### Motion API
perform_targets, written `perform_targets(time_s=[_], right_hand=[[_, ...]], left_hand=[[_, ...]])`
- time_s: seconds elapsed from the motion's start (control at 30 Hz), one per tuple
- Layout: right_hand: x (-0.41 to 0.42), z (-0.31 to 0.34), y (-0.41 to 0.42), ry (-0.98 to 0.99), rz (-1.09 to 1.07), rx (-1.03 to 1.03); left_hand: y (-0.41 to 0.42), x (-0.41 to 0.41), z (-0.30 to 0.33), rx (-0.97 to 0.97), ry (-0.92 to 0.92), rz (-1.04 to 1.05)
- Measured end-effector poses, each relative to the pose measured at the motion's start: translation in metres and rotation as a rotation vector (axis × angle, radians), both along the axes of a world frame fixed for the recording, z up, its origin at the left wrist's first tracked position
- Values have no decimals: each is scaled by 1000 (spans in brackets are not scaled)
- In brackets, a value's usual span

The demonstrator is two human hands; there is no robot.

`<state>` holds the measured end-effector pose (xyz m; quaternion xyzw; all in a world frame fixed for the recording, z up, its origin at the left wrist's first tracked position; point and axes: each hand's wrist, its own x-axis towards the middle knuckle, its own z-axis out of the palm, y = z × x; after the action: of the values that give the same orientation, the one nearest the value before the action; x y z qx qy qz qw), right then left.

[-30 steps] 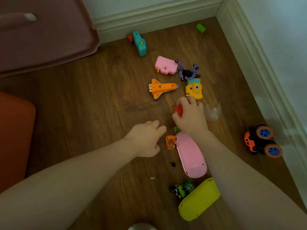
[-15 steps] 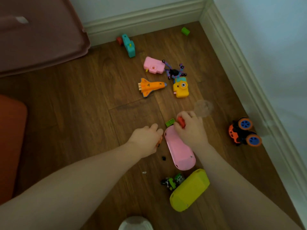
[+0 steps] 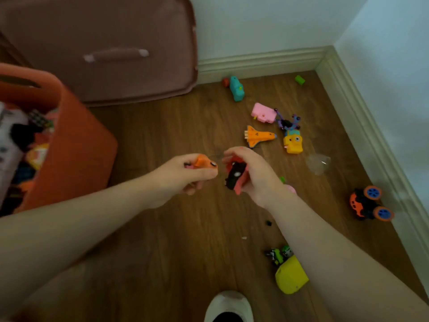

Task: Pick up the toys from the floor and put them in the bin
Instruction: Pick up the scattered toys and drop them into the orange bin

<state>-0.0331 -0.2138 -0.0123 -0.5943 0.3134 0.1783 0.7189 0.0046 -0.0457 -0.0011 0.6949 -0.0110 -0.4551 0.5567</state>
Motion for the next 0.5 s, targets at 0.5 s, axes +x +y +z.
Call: perform_targets(time_s=[0.5], right_hand=[[105, 102, 250, -7, 76, 253]], left_hand=[[230, 82, 83, 711, -1013, -66]])
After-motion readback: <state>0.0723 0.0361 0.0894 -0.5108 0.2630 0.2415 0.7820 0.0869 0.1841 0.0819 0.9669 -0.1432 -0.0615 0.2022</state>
